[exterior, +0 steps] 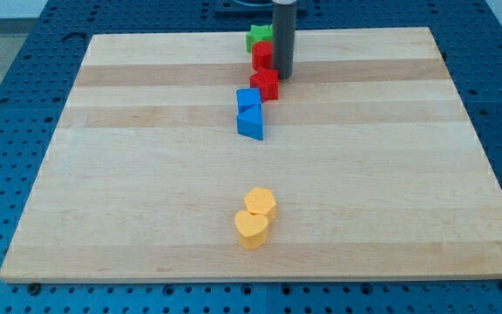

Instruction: Slide the red star slightly right

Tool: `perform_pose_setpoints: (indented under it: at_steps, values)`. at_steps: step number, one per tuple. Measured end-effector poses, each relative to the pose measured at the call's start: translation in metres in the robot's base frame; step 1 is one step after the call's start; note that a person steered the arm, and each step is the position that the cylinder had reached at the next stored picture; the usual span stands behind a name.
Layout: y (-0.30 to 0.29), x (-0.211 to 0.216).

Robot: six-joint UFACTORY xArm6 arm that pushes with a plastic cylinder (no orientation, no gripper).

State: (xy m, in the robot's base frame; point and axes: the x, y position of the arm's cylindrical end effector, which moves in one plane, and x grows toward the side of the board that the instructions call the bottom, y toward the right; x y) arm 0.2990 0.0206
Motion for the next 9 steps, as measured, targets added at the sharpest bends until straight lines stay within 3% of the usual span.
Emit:
perform_pose_setpoints:
  at_steps: [4,7,8,9]
  values:
    - [-0.122,0.005]
    - [0.000,0.043]
    - [0.011,0.043]
    - [-0.021,0.040]
